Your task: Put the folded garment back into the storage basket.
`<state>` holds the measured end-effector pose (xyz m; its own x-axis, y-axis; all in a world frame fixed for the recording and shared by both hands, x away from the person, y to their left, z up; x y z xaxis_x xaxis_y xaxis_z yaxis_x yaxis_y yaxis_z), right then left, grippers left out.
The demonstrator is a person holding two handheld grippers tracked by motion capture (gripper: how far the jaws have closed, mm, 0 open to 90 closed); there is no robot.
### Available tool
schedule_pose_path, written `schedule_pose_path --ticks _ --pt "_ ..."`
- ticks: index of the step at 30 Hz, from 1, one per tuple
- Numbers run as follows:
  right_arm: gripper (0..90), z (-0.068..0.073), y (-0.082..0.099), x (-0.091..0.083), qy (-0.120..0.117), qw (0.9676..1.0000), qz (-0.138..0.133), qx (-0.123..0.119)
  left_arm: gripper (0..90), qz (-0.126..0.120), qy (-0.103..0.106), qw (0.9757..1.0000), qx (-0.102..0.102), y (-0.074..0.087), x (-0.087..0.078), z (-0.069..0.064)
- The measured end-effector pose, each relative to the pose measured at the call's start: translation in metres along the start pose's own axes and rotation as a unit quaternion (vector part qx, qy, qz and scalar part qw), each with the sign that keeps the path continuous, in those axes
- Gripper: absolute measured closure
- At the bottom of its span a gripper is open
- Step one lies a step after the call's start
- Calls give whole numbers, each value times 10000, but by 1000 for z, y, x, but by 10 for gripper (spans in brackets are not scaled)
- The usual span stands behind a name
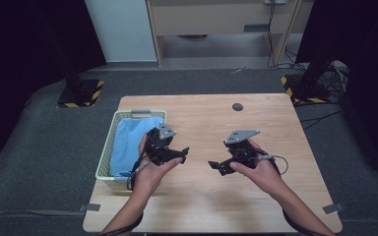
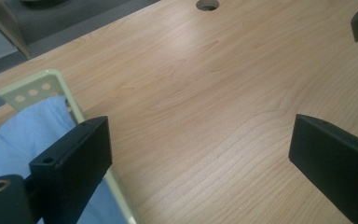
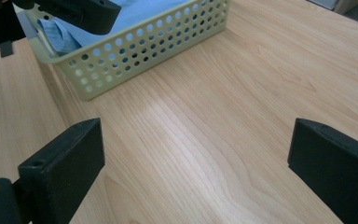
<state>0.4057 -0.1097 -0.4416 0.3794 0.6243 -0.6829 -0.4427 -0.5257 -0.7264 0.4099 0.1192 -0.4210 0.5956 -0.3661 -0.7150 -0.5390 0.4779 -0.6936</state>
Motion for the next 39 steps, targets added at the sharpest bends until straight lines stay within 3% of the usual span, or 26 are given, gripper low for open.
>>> schedule_pose_path --ticks 11,15,28,39 --pt "37 -14 28 -17 223 9994 -32 271 54 -13 273 9995 165 -8 18 -34" --pt "32 -20 37 -20 326 9987 -40 384 55 104 337 9992 184 -3 27 -39" --pt "36 -30 60 -22 460 9975 54 537 55 166 511 9982 260 3 45 -57" --pt "37 -49 93 -33 710 9934 92 894 56 239 583 9972 411 9 63 -72"
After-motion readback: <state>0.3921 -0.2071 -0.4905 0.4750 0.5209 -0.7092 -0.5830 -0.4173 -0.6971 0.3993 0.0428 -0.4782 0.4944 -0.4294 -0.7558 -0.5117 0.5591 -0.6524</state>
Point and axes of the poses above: each handheld gripper's, and its own axes: x roughly forward along the jaws, y roughly out of its underside, z roughly to its left, the point moved 3 cm from there along x, roughly forward along the jaws, and after that the axes turned 6 degrees about z, right-handed, at the moved point
